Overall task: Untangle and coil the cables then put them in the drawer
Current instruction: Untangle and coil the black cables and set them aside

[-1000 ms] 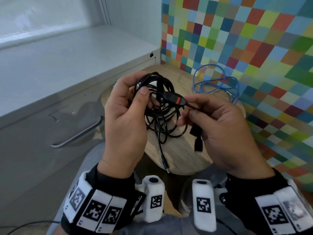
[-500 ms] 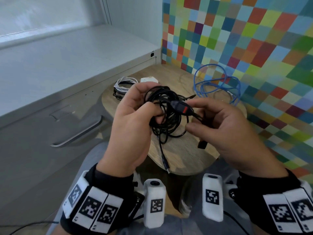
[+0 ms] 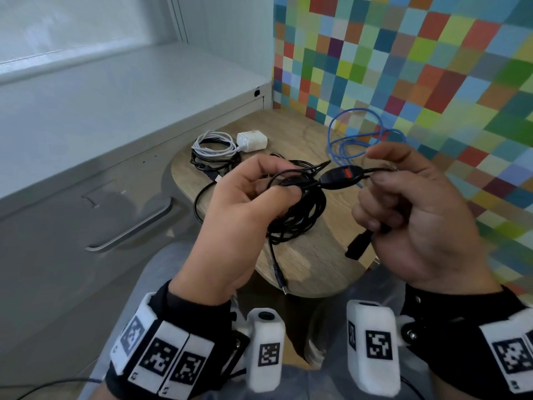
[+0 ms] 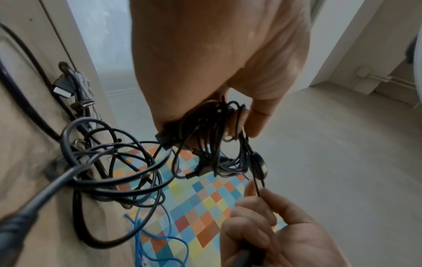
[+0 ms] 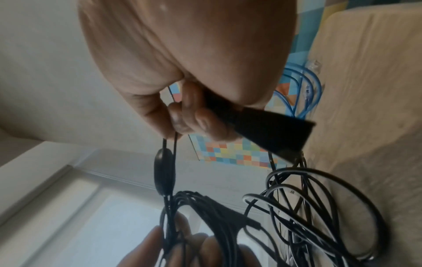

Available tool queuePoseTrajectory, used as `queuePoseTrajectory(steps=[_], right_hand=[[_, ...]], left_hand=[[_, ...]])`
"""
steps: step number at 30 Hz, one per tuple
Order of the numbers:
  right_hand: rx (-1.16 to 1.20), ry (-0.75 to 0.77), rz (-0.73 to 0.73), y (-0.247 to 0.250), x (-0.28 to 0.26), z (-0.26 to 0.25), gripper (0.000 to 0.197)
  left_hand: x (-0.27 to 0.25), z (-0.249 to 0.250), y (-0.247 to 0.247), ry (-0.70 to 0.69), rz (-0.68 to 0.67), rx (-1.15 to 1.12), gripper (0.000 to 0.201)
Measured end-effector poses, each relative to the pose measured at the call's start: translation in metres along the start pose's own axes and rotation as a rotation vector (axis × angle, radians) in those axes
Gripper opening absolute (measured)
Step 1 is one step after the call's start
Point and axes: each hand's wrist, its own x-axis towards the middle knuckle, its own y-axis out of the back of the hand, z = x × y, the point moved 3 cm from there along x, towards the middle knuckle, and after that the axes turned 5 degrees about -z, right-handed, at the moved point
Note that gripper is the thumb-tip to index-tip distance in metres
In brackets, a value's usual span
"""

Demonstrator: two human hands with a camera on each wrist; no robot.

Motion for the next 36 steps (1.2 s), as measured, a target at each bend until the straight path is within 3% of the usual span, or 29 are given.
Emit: queuePoseTrajectory(steps=[3, 6, 9, 13, 16, 20, 24, 30, 33, 36], right_hand=[[0.036, -0.027, 0.003, 0.002, 0.001, -0.002, 0.033], [-0.144, -0.031, -0.082, 0.003, 0.002, 0.001, 0.035], [-0.39, -0.072, -0.221, -0.005, -0.002, 0.009, 0.066], [-0.522, -0.068, -0.192, -0.017, -0.005, 0.02, 0.028], [-0.344, -0.132, -0.128, -0.022, -0.005, 0.026, 0.01], [-0.165, -0.177, -0.08, -0.025, -0.006, 0.027, 0.022], [-0.096, -0.213, -0.063, -0.025, -0.006, 0.029, 0.017], [0.046, -0.296, -0.164, -0.024, -0.005, 0.03, 0.024], [-0.006, -0.288, -0.164, -0.026, -0.005, 0.031, 0.018], [-0.234, -0.179, -0.117, -0.032, -0.005, 0.03, 0.023]], left_hand=[[0.0, -0.003, 0.002, 0.026, -0.017, -0.064, 0.032], [0.001, -0.003, 0.005, 0.052, -0.009, -0.128, 0.035], [0.001, -0.003, 0.005, 0.06, -0.014, -0.166, 0.032], [0.001, -0.004, 0.006, 0.062, -0.002, -0.133, 0.03], [0.001, -0.004, 0.006, 0.046, -0.004, -0.075, 0.028], [0.002, -0.005, 0.006, 0.017, -0.008, -0.006, 0.022], [0.003, -0.003, 0.008, -0.003, 0.001, 0.002, 0.021], [0.003, -0.006, 0.009, 0.044, 0.045, -0.029, 0.011], [0.003, -0.007, 0.008, 0.053, 0.064, -0.048, 0.009], [0.003, -0.007, 0.004, 0.051, 0.03, -0.101, 0.008]])
